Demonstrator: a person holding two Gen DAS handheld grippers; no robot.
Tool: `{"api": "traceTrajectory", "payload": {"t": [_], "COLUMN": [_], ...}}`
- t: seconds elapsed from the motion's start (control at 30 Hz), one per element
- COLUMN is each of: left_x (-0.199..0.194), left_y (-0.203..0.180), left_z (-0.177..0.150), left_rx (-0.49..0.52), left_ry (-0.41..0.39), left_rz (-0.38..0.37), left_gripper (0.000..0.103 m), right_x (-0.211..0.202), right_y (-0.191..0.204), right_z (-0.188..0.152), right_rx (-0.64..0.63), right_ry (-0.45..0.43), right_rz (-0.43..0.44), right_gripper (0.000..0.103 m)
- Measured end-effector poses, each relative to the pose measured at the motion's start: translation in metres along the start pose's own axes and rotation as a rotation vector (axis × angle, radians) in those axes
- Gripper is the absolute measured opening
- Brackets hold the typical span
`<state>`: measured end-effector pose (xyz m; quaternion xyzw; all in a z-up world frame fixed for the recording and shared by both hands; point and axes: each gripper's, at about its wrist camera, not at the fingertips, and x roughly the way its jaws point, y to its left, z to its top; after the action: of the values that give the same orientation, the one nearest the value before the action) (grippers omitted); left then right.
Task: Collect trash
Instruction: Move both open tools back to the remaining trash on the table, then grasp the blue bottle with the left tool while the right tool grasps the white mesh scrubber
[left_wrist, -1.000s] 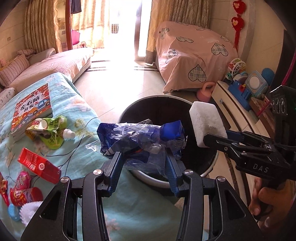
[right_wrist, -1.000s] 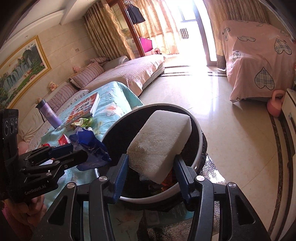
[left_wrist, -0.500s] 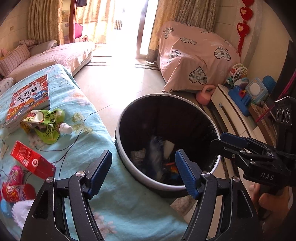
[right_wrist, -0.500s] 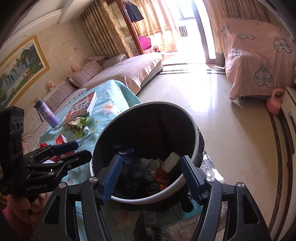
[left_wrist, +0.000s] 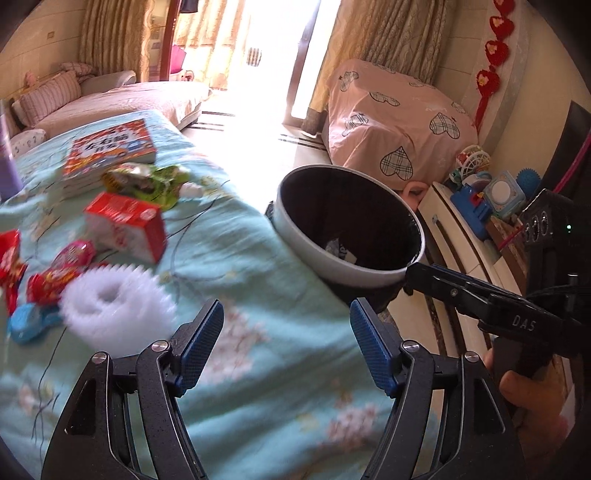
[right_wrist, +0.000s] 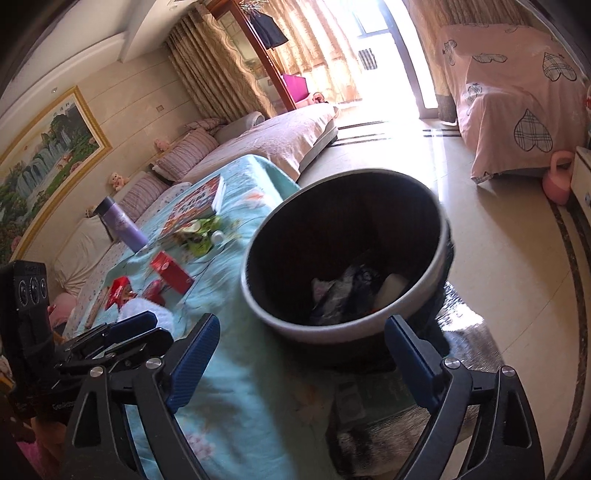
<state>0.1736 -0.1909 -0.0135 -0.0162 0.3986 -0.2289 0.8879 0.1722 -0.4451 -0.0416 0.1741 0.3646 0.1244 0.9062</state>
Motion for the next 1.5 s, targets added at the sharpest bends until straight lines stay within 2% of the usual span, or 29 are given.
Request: {"api": "traceTrajectory", "payload": {"t": [0.27,0.6,0.8,1.07,1.3,1.5], "left_x": [-0.043,-0.070,-0.078,-0.080,-0.067,-0.045], "left_y": [0.052,0.118,0.143,0.164,0.180,0.195], "left_z": [-0.033,-0.064,-0.073,-0.071,-0.063,-0.039], "left_rx": [-0.077,-0.221,-0.274,-0.295,-0.252,-0.061], "left_ry": [-0.035,-0.058,-0.066,-0.068,-0.027,0.023], "left_rz": [0.056,0.151,0.185,0.231,0.241,0.222], "left_gripper": [0.073,0.073,0.073,0.073,0.073,0.073], "right_x": [0.006,0.031,0.044,0.058,0.075,0.091], "right_y": [0.048,0.107,0.133,0.153,0.161,0.167], "right_z": [-0.026,-0.047,-0.049,-0.042,-0.039,-0.035], "right_rx": [-0.026,-0.116,-0.151,-0.180,-0.180,-0.194], "right_ry": [0.016,0.068,0.076,0.081,0.094,0.117], "right_rz": [0.053,0.110,0.139,0.159,0.183,0.205], "right_gripper": [0.094,0.094,0.094,0.094,0.094,0.094]}}
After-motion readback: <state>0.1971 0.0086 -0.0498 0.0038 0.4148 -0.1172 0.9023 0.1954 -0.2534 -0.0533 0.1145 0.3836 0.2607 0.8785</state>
